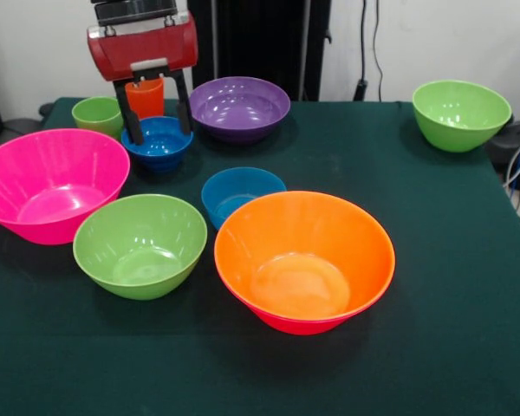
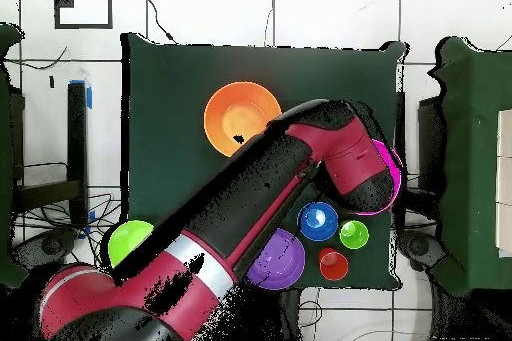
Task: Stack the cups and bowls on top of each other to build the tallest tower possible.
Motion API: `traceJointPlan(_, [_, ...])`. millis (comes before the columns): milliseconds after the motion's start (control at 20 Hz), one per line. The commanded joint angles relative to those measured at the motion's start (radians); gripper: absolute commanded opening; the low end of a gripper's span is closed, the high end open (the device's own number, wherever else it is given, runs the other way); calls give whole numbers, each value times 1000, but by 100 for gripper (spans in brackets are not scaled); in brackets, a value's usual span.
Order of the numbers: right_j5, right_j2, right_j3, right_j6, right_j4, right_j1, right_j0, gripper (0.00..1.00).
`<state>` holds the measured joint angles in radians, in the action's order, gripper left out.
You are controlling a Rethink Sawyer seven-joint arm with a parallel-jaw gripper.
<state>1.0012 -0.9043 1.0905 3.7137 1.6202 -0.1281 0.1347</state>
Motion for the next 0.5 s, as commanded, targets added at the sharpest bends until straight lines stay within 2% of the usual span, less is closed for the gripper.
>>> traceJointPlan(50, [22,92,-26,19,32,35,14,100])
traceJointPlan(500, [160,-6,-49,153,98,-48,57,100])
